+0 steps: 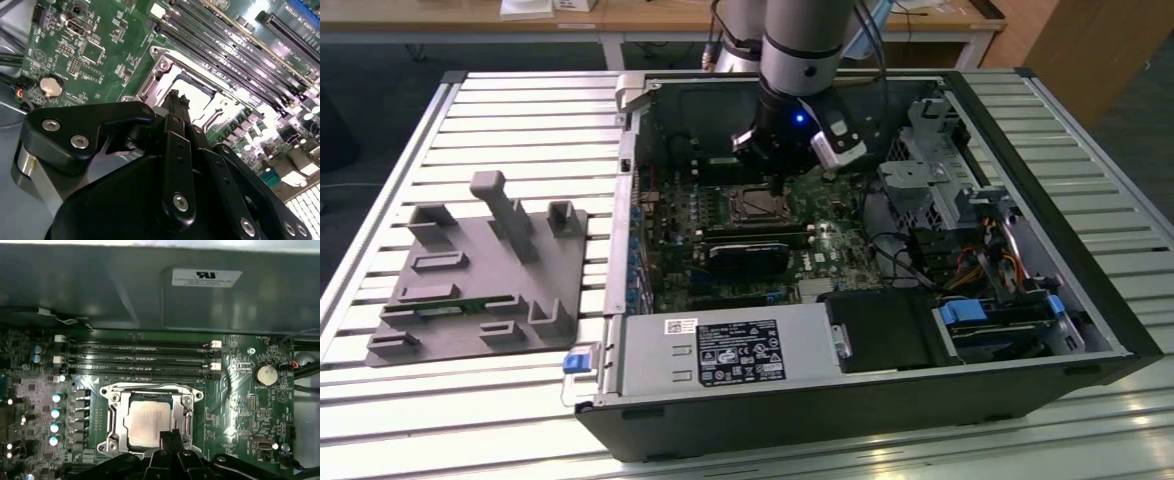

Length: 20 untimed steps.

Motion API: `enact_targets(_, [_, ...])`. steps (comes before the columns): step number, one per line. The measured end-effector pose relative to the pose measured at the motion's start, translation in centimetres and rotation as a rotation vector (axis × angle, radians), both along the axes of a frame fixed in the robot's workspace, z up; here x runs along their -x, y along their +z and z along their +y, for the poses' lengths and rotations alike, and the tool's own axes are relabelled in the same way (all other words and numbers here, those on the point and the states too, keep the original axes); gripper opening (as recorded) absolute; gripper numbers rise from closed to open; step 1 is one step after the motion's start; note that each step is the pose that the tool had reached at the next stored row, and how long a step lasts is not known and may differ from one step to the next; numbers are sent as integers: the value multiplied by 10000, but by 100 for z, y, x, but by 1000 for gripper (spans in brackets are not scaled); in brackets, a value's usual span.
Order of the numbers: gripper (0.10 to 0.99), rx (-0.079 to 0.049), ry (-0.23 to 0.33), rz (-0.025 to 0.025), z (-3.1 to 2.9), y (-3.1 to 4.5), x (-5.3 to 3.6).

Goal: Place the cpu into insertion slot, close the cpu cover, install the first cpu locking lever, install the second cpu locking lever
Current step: 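Install the second cpu locking lever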

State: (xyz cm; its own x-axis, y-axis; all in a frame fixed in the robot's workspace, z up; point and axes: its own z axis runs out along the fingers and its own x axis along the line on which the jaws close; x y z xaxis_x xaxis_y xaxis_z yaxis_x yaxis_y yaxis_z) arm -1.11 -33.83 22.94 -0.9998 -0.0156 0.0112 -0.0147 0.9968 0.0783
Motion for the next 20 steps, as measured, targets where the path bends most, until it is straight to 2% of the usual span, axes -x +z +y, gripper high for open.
enact_targets(3, [106,-114,0,173,-10,22,-1])
enact_targets(6, [106,-120,-1,184,-46,25,-1])
enact_targets(10, [106,-155,1,187,-162,26,-1])
enact_targets(11, [106,-245,1,199,-179,24,-1])
enact_targets(13, [106,-580,4,241,-196,25,-1])
enact_targets(14, [106,-654,4,252,-209,24,-1])
enact_targets(20, [106,-661,4,276,-330,16,-1])
